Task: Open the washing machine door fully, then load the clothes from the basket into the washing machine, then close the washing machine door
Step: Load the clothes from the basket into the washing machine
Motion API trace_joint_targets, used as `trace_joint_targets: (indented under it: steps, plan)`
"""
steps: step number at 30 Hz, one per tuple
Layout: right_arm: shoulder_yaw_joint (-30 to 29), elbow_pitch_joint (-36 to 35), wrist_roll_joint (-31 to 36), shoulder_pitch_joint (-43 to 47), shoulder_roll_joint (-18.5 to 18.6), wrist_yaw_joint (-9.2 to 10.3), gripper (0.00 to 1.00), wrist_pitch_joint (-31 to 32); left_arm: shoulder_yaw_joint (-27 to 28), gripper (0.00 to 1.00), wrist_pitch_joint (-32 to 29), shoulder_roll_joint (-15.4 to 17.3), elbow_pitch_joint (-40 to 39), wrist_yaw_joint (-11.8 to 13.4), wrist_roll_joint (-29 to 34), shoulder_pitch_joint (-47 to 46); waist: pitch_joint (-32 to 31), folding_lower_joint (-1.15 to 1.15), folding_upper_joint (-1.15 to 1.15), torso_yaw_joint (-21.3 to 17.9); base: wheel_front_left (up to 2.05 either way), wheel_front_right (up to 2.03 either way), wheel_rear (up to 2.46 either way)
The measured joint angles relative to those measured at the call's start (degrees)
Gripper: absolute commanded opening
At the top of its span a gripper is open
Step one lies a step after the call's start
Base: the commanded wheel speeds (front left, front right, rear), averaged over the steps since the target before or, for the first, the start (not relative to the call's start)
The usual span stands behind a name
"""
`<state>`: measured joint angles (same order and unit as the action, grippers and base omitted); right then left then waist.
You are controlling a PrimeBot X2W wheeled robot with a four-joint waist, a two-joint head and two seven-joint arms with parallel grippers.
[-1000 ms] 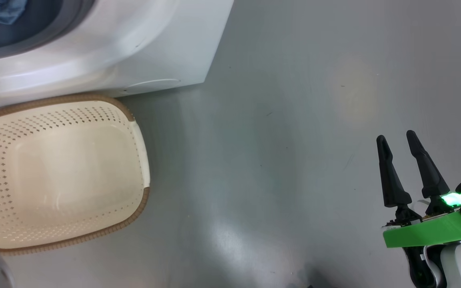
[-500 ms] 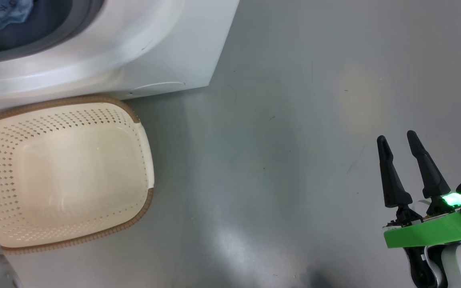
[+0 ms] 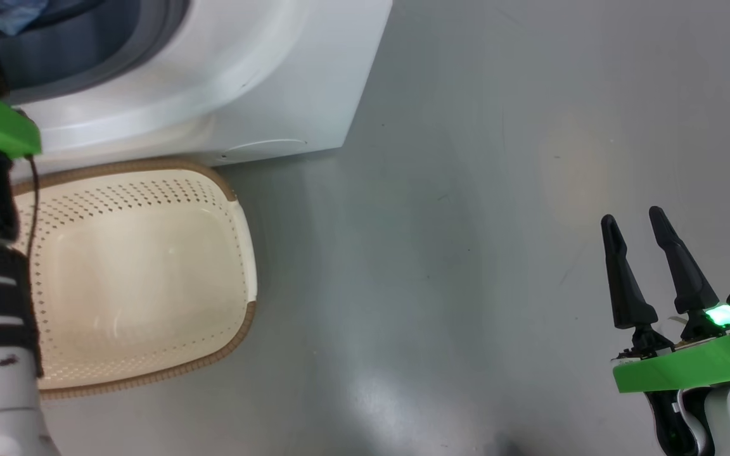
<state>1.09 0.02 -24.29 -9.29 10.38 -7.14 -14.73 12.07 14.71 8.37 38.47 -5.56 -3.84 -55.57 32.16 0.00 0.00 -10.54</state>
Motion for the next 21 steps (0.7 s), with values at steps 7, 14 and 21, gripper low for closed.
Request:
trace_joint_targets:
  steps: [7,14,21]
  plan:
    - [-0.1,0.0,0.0,1.2,0.7,0.0,1.0,0.0,0.0,1.0,0.0,-2.2,-3.0,-0.3,0.2,6.1,-1.9,0.0,0.0,1.2,0.0,0.0,0.0]
    - [-0.4,0.5,0.4,2.6,1.8,0.0,1.0,0.0,0.0,1.0,0.0,-4.2,-6.7,-0.8,0.2,13.5,-4.7,0.0,0.0,2.6,0.0,0.0,0.0]
    - [-0.8,1.1,0.5,4.9,2.5,0.0,1.0,0.0,-0.1,1.0,0.0,-5.6,-10.1,-1.0,0.3,22.1,-8.4,0.0,0.0,4.1,0.0,0.0,0.0]
